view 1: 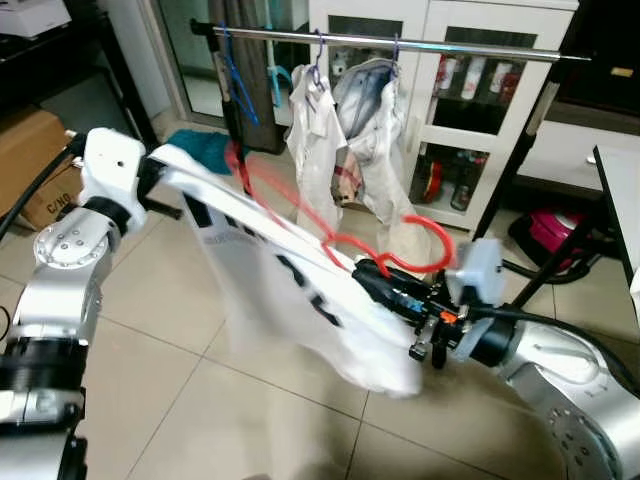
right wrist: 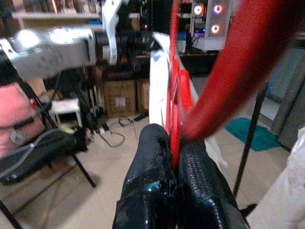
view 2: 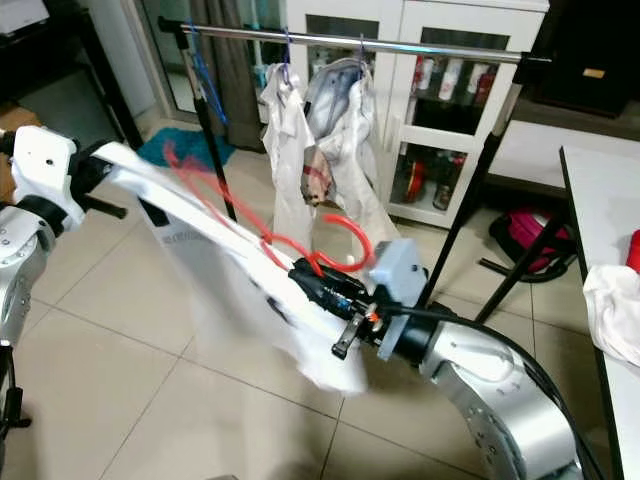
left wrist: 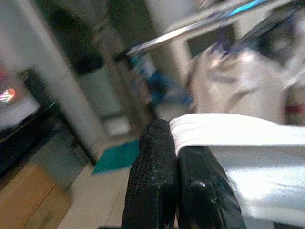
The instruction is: Hang hanger
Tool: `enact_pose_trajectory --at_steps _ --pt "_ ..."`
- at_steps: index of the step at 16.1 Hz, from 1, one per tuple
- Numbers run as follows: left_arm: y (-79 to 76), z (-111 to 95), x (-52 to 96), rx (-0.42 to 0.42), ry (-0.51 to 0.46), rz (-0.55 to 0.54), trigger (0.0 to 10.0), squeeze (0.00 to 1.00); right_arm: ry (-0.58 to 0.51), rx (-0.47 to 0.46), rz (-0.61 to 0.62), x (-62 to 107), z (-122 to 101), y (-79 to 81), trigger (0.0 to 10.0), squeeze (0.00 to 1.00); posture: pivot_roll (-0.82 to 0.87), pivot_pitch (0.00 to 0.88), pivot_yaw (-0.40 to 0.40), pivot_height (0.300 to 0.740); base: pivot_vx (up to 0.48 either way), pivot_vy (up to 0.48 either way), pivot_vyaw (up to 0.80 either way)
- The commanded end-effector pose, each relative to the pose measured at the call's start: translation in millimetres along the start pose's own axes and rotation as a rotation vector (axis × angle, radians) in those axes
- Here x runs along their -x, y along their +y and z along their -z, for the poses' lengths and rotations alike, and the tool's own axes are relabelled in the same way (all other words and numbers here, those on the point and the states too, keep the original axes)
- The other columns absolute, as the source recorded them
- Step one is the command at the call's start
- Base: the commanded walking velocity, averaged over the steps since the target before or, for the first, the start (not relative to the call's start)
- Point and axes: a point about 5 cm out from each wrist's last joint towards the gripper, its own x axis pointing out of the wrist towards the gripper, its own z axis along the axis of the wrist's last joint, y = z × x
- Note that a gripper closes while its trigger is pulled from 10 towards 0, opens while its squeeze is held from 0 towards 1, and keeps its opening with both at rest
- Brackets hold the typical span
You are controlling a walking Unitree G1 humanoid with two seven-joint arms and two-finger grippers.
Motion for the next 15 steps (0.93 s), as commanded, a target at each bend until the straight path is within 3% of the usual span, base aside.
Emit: enact_pose_trajectory --at_steps 1,2,3,4,5,6,10,12,13,14,15 --pt "18.8 9.3 2.9 -0.01 0.058 -0.097 0.0 0.0 -0.017 -0.007 0.037 8.5 -4.8 -5.3 0.0 0.0 -0.15 0.0 0.06 0.74 0.0 0.0 0.0" --pt "-7.3 17.2 0.7 0.038 0.078 0.043 0.0 0.0 -0.039 -0.024 0.066 6.0 -7.0 -7.7 0.0 0.0 -0.16 0.0 0.062 0.74 0.0 0.0 0.0" --pt "-43.1 14.6 1.1 0.077 0.047 0.235 0.0 0.0 -0.052 -0.038 0.154 1.0 -7.7 -14.8 0.0 0.0 -0.16 0.0 0.062 0.74 0.0 0.0 0.0" --pt "-87.1 5.0 11.3 0.151 -0.012 0.484 0.0 0.0 -0.081 -0.061 0.306 -7.6 -7.6 -26.9 0.0 0.0 -0.16 0.0 0.062 0.74 0.0 0.0 0.0" --pt "-127.8 -6.9 31.3 0.228 -0.063 0.73 0.0 0.0 -0.114 -0.093 0.518 -14.5 -6.2 -44.8 0.0 0.0 -0.15 0.0 0.06 0.74 0.0 0.0 0.0" --pt "-141.3 -13.3 43.8 0.277 -0.085 0.838 0.0 0.0 -0.143 -0.121 0.591 -16.1 -6.8 -52.6 0.0 0.0 -0.15 0.0 0.06 0.74 0.0 0.0 0.0" --pt "-152.3 -18.1 78.9 0.351 -0.067 0.948 0.0 0.0 -0.24 -0.176 0.75 -14.8 -10.5 -73.2 0.0 0.0 -0.12 0.0 0.044 0.74 0.0 0.0 0.0" --pt "-136.8 -11.3 84.0 0.346 -0.031 0.774 0.0 0.0 -0.165 -0.141 0.767 -11.5 -4.0 -74.4 0.0 0.0 -0.12 0.0 0.044 0.74 0.0 0.0 0.0" --pt "-127.1 -7.1 88.8 0.364 -0.002 0.675 0.0 0.0 -0.123 -0.126 0.795 -4.5 1.9 -73.1 5.8 0.0 -0.11 0.0 0.042 0.74 0.0 0.0 0.0" --pt "-121.3 -1.8 96.2 0.392 0.042 0.586 9.8 0.0 -0.06 -0.11 0.808 4.7 9.7 -70.0 10.0 0.0 -0.11 0.0 0.045 0.74 0.0 0.0 0.0" --pt "-118.9 1.2 102.1 0.414 0.065 0.533 10.0 0.0 -0.025 -0.09 0.808 12.4 13.8 -65.4 10.0 0.0 -0.12 0.0 0.049 0.74 0.0 0.0 0.0"
